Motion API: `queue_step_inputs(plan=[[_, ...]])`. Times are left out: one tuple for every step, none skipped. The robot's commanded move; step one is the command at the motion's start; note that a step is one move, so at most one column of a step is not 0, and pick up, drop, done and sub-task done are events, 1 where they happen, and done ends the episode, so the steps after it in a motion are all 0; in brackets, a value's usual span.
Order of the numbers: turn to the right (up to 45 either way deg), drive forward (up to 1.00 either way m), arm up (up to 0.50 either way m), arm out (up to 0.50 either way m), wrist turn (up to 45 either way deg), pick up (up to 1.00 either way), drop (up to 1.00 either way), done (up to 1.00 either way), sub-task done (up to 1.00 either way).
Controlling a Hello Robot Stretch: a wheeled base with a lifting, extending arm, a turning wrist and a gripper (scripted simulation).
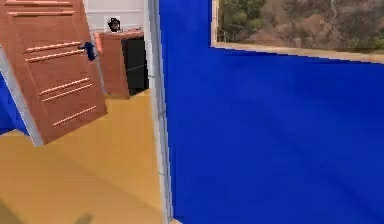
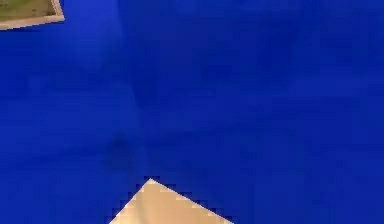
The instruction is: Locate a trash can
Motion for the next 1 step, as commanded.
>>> queue_step_inputs(plan=[[-45.0, 0.0, 0.0, 0.0, 0.0, 0.0, 0.0, 0.0, 0.0]])
